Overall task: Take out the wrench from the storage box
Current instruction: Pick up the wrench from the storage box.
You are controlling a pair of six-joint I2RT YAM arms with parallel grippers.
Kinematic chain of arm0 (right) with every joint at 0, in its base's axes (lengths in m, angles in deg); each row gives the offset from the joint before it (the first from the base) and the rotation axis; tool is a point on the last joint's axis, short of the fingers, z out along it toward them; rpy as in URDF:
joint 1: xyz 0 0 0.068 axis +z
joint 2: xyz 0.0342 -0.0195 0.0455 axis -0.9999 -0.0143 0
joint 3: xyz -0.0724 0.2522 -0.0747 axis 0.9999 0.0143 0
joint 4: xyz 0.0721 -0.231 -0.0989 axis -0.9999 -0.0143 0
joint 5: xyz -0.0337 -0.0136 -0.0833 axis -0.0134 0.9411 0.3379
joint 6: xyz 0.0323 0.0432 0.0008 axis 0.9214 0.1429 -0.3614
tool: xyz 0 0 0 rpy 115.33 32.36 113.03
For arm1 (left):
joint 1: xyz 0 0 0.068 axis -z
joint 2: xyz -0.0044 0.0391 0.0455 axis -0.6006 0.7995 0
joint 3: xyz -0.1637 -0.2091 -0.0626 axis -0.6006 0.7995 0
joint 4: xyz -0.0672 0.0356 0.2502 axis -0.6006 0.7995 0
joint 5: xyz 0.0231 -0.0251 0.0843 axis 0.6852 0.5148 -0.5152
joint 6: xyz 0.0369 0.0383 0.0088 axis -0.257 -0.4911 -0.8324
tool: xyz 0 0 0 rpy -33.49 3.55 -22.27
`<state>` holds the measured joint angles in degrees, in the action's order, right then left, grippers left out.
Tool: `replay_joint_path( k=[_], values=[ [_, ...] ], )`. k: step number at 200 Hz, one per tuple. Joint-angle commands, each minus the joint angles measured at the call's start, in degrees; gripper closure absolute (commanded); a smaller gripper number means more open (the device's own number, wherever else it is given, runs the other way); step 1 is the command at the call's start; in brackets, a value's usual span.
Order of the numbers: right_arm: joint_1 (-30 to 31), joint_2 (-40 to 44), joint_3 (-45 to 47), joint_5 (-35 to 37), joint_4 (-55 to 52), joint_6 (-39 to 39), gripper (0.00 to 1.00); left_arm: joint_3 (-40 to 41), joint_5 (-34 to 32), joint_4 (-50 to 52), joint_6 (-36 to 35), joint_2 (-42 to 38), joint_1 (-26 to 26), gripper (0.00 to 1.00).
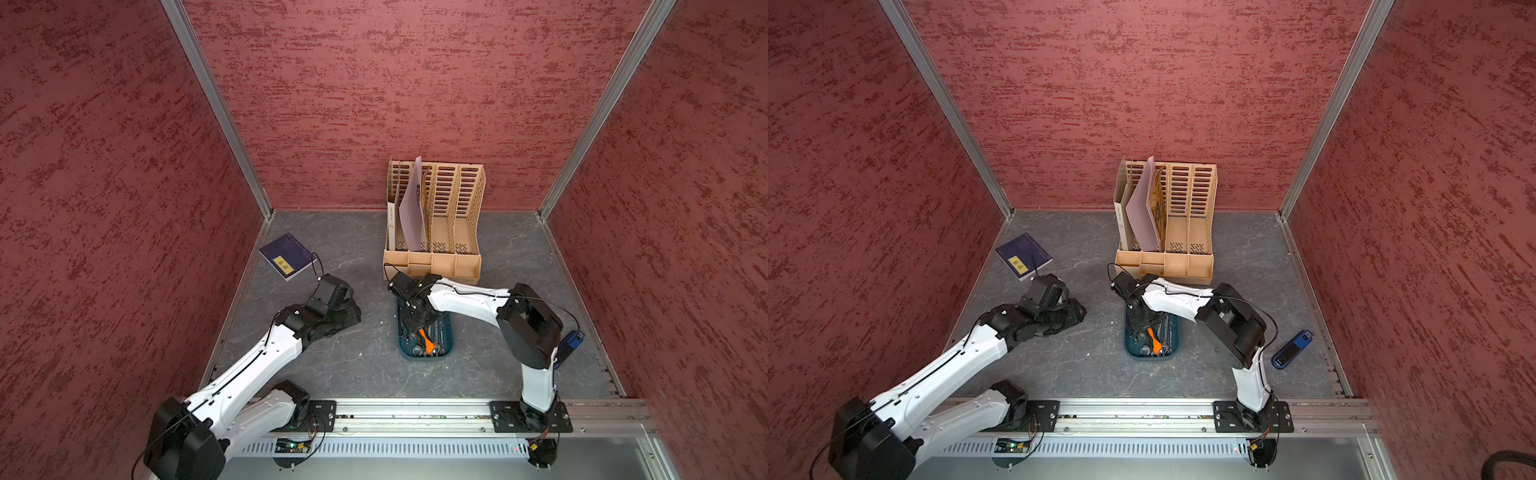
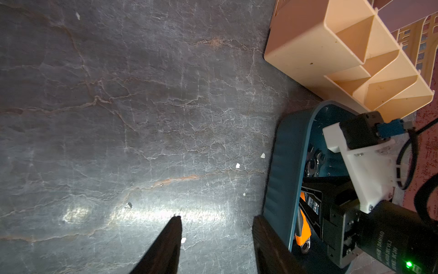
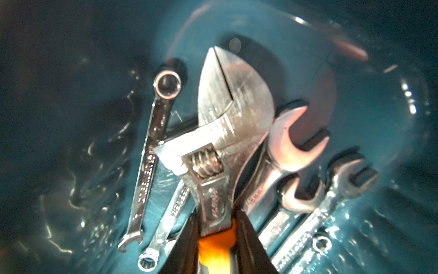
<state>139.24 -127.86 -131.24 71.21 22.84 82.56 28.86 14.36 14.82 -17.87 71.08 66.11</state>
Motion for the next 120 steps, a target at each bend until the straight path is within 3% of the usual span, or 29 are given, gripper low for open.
replay_joint_path(
  k=[1,65,120],
  values=[
    [0.2,6.4,-1.3,2.7,-2.3,-0.4,0.91,0.6,0.2,0.1,-0.5,-0.6,-0.5,0.49],
    [-1.9,18.4,-2.8,5.9,-7.4,-0.1,0.94,0.4,0.7,0.3,-0.4,-0.7,-1.2,0.48],
    [-11.3,26.9,1.8,5.9,-8.8,1.8,0.94,-0.5,0.9,0.1,-0.2,-0.5,-1.2,0.49]
  ],
)
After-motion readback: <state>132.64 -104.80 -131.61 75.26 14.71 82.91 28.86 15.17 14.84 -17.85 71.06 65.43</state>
